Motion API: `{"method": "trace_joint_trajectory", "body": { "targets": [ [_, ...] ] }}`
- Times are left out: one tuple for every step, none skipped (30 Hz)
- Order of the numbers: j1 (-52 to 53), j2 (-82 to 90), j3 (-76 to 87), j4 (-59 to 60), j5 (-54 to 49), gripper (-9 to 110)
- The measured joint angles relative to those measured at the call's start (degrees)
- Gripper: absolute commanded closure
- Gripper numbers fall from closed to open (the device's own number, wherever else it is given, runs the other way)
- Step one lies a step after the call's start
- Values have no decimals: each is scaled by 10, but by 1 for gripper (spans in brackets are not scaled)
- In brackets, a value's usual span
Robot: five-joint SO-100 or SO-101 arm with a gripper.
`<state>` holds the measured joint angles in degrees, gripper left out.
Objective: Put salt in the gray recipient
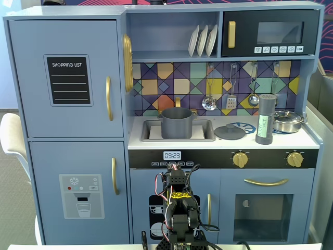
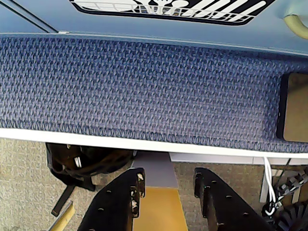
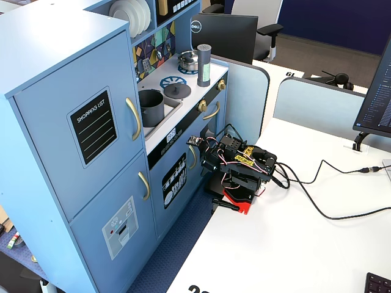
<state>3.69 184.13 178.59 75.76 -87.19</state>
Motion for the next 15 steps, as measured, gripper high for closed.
{"method": "trace_joint_trajectory", "body": {
  "targets": [
    [0,0,0,0,0,101],
    [0,0,0,0,0,101],
    [0,0,0,0,0,101],
    [0,0,0,0,0,101],
    [0,0,0,0,0,101],
    [0,0,0,0,0,101],
    [0,0,0,0,0,101],
    [0,0,0,0,0,101],
    [0,0,0,0,0,101],
    [0,0,0,0,0,101],
    [0,0,0,0,0,101],
    [0,0,0,0,0,101],
    [0,0,0,0,1,101],
    [5,0,0,-4,2,101],
    [11,-4,-1,-11,7,101]
  ]
}}
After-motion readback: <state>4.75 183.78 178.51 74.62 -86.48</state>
